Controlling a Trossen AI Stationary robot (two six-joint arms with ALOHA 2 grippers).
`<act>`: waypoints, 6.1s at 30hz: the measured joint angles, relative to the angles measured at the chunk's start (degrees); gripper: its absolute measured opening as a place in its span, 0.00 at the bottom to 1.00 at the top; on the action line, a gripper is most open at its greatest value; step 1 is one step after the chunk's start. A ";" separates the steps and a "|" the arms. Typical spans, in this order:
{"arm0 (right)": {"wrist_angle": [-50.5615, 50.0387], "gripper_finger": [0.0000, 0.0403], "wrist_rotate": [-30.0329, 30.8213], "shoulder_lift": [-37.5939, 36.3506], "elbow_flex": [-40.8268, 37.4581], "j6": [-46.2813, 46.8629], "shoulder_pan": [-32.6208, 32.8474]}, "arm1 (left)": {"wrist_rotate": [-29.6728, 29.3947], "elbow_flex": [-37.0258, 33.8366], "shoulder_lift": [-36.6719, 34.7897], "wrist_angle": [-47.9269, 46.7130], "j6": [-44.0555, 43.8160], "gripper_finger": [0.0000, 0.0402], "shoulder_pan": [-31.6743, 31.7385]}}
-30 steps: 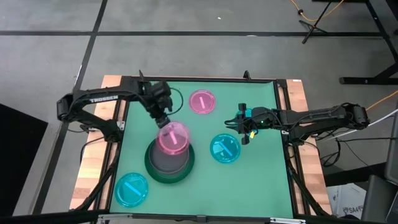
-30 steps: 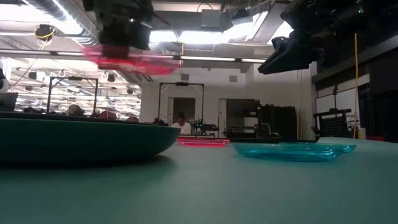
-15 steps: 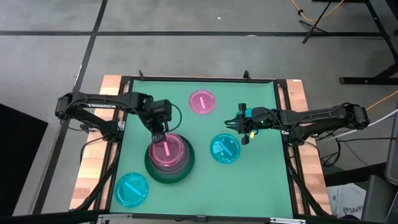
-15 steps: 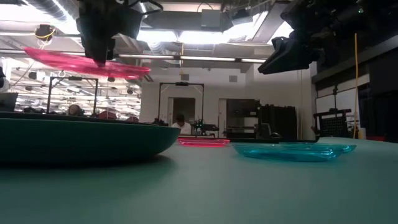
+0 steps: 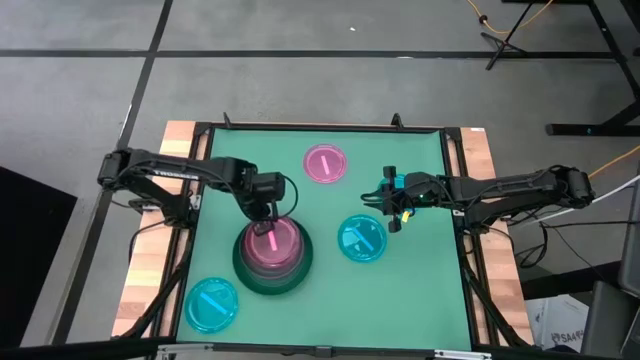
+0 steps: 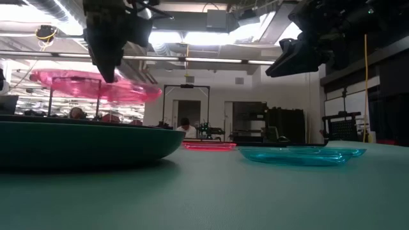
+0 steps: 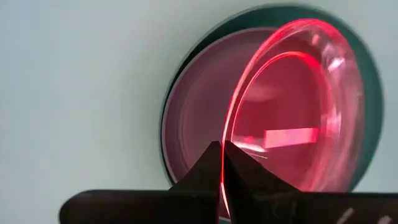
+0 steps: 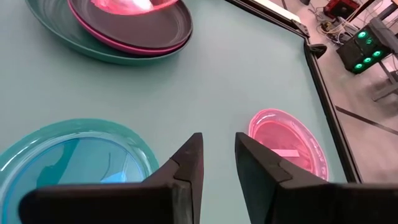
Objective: Stack plastic plates
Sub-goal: Stack the bottom light pink plate on top of the black plate, then stack the top light blue plate on top of the stacked light pink plate
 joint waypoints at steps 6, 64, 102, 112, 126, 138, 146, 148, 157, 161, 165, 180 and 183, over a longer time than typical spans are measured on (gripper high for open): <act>0.01 0.21 0.02 0.00 0.00 0.01 -0.02 | -0.07 0.00 3.63 0.70 -0.04 0.00 0.00; 0.07 0.21 0.10 0.00 0.00 -0.02 -0.02 | -3.16 0.04 10.82 0.84 0.31 0.15 -0.06; -43.61 0.51 -3.40 0.02 15.62 -0.53 -29.88 | -24.43 0.04 -10.70 6.77 0.28 0.15 -14.33; -45.05 0.51 -10.35 1.80 15.58 -11.53 -37.46 | -24.51 0.04 -10.69 6.75 0.35 0.15 -14.31; -43.67 0.51 -10.53 15.55 15.54 -17.10 -41.05 | -24.48 0.04 -10.68 7.50 0.46 0.15 -14.31; -39.47 0.51 -10.56 24.98 15.52 -19.73 -41.05 | -24.46 0.04 -10.68 7.54 0.44 0.15 -14.31; -37.82 0.51 -10.58 27.67 15.54 -19.89 -41.05 | -24.46 0.02 -10.68 7.54 0.40 0.15 -14.31; -37.80 0.51 -10.58 28.20 15.54 -20.93 -41.05 | -24.45 0.02 -10.68 7.56 0.41 0.15 -14.31; -37.63 0.51 -10.58 30.77 15.54 -21.44 -41.05 | -24.44 0.02 -10.68 7.56 0.39 0.15 -14.31; -37.64 0.51 -11.04 30.82 15.54 -21.45 -41.05 | -24.44 0.02 -10.68 7.56 0.37 0.15 -14.31; -37.69 0.51 -13.40 30.82 15.54 -22.17 -41.05 | -24.44 0.02 -10.68 7.56 0.37 0.15 -14.31; -38.04 0.25 -14.96 30.82 15.54 -22.73 -41.03 | -24.44 0.00 -10.68 7.56 0.36 0.15 -14.31; -38.04 0.21 -14.93 30.82 15.54 -22.73 -41.03 | -24.44 0.00 -10.68 7.56 0.35 0.15 -14.31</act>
